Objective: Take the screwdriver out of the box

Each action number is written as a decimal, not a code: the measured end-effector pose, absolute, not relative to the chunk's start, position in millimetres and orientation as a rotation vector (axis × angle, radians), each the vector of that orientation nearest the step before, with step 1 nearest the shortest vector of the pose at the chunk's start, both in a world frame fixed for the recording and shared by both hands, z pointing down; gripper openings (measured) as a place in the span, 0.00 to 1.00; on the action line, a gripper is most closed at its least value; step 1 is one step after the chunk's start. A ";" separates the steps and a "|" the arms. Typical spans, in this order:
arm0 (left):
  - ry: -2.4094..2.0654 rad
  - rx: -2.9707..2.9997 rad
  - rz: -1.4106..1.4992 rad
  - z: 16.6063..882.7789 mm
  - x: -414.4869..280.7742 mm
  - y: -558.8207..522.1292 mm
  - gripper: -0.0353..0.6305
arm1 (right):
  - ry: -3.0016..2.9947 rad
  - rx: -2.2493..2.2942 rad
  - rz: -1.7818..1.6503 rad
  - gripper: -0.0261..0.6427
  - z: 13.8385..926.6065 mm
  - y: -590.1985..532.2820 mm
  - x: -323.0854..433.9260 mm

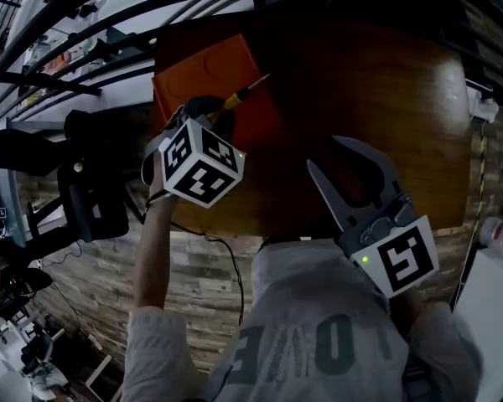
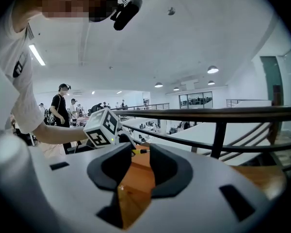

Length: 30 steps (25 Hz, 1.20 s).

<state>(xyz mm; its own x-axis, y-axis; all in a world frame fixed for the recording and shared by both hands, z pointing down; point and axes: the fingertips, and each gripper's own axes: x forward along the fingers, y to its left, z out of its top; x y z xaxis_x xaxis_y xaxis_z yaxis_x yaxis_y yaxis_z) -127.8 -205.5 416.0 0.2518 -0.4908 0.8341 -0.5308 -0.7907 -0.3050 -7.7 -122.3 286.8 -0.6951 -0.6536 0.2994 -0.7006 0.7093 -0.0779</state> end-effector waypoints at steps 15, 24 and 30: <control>-1.409 2.573 1.165 294.9 -102.1 -204.8 0.18 | -2.712 1.232 0.037 0.22 234.7 -130.5 16.4; -1.550 2.642 0.863 239.3 -68.4 -188.0 0.18 | -2.808 1.390 -0.093 0.22 182.9 -134.0 25.0; -1.676 2.689 0.608 198.4 -52.7 -173.5 0.18 | -2.837 1.483 -0.135 0.22 162.8 -133.6 41.3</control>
<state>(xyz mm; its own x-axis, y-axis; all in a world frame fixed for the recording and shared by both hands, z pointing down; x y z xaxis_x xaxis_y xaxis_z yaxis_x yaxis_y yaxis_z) -52.7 -173.5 198.4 0.3903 -0.8803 0.2698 -0.8486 -0.4576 -0.2655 41.3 -133.6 162.8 -0.5701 -0.8162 -0.0939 -0.8214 0.5685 0.0461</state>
